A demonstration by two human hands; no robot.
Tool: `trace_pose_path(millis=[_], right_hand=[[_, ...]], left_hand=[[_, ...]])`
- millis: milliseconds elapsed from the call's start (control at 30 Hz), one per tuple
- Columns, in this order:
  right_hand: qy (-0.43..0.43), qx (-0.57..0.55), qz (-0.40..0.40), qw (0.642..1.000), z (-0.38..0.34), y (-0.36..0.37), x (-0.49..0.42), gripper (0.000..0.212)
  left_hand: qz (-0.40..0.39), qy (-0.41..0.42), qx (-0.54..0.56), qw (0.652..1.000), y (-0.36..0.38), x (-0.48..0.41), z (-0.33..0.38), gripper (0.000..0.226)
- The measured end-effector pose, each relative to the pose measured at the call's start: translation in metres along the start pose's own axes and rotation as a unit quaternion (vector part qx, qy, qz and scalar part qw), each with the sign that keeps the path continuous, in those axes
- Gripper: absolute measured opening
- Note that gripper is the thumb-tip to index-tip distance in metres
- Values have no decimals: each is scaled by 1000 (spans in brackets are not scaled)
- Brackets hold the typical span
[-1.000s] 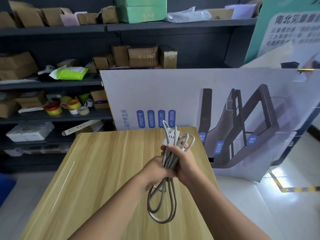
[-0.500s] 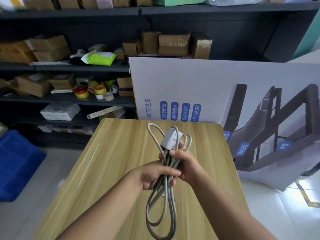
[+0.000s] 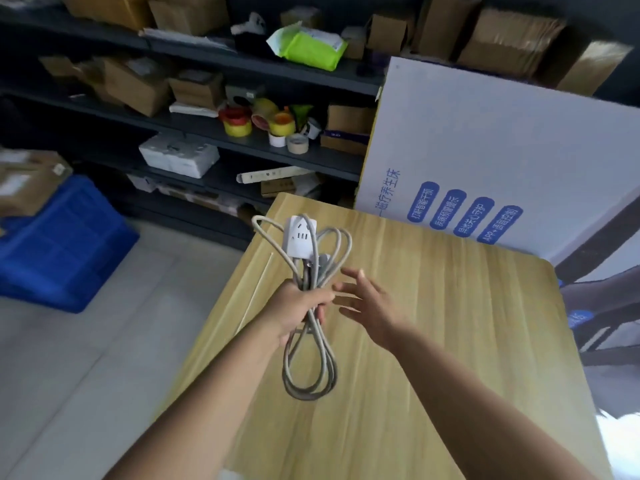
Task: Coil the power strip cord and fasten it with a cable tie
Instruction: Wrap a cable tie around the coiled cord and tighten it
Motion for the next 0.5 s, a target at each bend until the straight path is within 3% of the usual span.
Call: trace_pose_path(millis=[100, 233, 500], right_hand=[[6, 101, 93, 990, 28, 29, -56, 11], [11, 291, 89, 953, 80, 66, -120, 14], [12, 571, -25, 820, 183, 148, -195, 34]], left_hand=[[36, -32, 6, 999, -68, -21, -27, 28], [103, -83, 40, 990, -146, -32, -71, 29], [171, -160, 30, 972, -241, -17, -154, 35]])
Point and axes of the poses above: each hand's wrist, its own x-axis away from the middle knuckle, its own y-axis out of the palm, z = x × y, the point moved 5 cm from there along -x, towards the middle knuckle, and after that the axes turned 5 degrees about y, right-handed, at the moved point
